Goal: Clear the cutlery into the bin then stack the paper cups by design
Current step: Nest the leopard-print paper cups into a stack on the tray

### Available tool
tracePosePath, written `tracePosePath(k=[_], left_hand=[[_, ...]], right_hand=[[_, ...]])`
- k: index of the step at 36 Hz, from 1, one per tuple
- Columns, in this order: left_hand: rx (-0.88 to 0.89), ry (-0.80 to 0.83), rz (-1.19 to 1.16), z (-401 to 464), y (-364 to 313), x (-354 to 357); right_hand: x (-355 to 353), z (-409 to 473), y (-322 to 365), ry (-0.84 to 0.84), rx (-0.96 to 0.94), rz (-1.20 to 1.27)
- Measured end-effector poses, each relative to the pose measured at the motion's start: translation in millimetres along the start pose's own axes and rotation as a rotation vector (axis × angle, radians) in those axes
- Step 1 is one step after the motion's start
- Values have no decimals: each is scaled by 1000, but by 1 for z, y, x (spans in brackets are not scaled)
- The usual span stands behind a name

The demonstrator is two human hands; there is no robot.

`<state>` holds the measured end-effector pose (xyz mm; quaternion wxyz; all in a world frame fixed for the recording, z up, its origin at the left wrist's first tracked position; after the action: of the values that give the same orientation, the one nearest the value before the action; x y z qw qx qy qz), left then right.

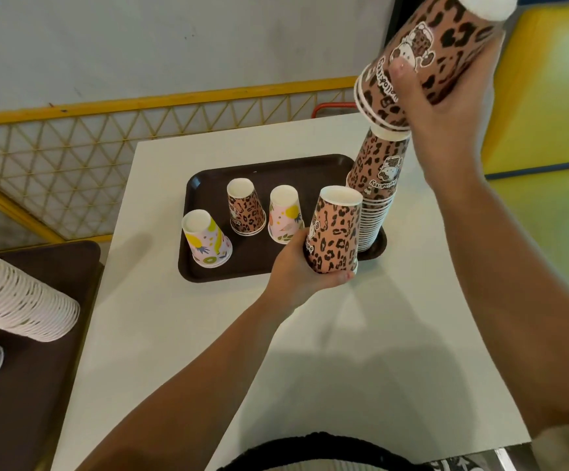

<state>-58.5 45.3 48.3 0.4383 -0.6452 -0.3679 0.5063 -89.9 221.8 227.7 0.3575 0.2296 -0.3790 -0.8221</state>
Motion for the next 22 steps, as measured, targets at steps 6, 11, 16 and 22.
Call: tracePosePath(k=[6,11,16,22], left_hand=[[6,-27,-10,1,-2,0],[23,-64,-48,0,-6,-2],[82,-128,-83,-1,-28,-8],[284,-251,-63,3,-83,-25]], right_hand=[[10,9,-33,108,71,-137],[17,-9,-58,269,194,-252],[1,-23,-37,134,74,-300],[-4,-34,-10,230,-23,-90]])
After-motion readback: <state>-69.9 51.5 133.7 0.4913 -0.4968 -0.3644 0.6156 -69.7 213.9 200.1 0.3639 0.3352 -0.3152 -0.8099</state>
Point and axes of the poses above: each hand's wrist, its own z-axis towards the middle knuckle, its own x-axis out of the palm, y = z × x, the point moved 6 cm from there along z, towards the middle knuckle, and after that the axes turned 4 degrees about -y, right-handed, at the moved point
